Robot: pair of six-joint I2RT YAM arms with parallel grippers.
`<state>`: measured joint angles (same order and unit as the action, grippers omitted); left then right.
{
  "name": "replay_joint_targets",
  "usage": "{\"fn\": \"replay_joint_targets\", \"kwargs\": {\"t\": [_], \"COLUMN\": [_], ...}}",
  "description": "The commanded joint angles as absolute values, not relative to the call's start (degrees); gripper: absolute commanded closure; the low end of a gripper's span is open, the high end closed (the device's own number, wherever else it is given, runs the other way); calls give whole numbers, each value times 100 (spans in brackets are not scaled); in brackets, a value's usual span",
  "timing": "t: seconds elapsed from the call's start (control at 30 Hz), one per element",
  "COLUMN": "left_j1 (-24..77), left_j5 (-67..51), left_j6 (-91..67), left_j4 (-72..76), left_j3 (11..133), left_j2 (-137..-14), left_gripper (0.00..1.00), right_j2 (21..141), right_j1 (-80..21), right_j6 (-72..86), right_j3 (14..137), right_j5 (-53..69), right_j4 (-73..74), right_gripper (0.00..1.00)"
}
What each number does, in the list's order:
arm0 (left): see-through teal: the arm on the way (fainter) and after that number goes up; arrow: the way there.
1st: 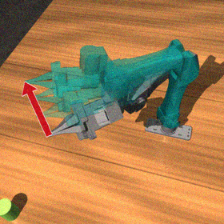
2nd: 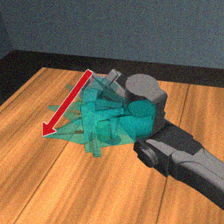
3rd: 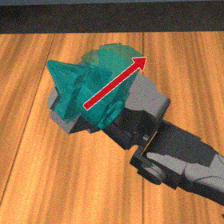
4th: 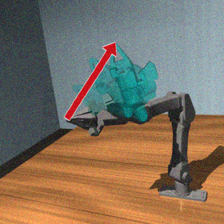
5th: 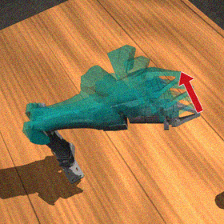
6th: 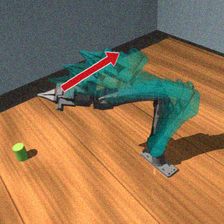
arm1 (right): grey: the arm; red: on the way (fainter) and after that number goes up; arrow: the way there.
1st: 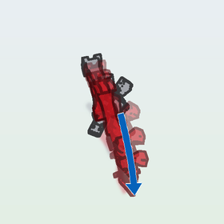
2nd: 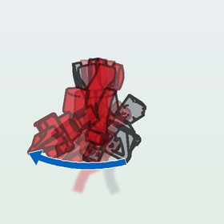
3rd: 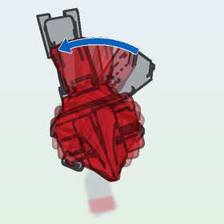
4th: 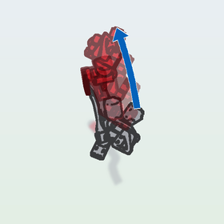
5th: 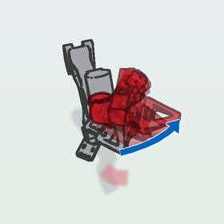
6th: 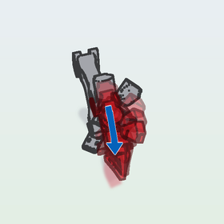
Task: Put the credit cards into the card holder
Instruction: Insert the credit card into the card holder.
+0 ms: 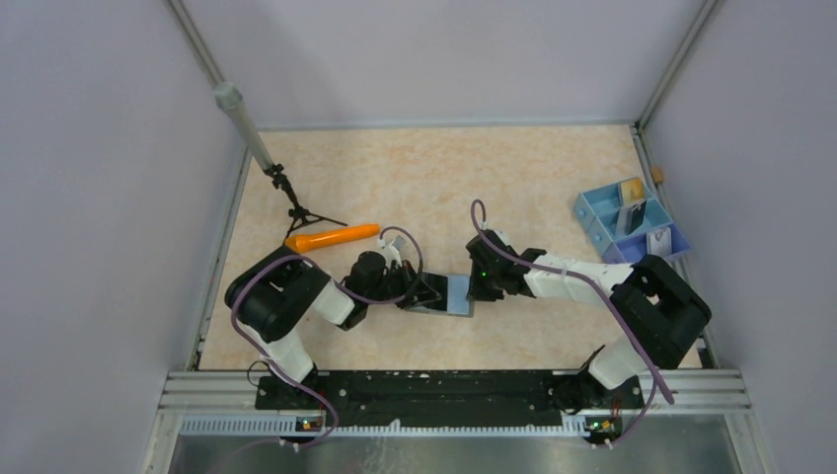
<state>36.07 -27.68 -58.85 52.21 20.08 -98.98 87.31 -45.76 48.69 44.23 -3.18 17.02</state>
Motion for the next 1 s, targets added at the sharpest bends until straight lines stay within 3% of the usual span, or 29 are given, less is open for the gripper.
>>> {"fn": "replay_joint_targets", "kwargs": {"t": [0.0,0.97], "left_j1": [3662,3762], "left_j5": [-2886,-2543], "left_j6": [-5870,-6431], "left_j4": [5369,5627], "left_j3": [1987,1640], "left_j2": [-10069,-10248], "left_gripper": [100,100], "right_j2": [8843,8738], "right_j1": [-4653,-4657], "right_j6": [4916,5086], "right_j3": [4396,4315], "right_j5": [-582,-808], "right_j4": [1723,1742], "right_gripper": [100,100]}}
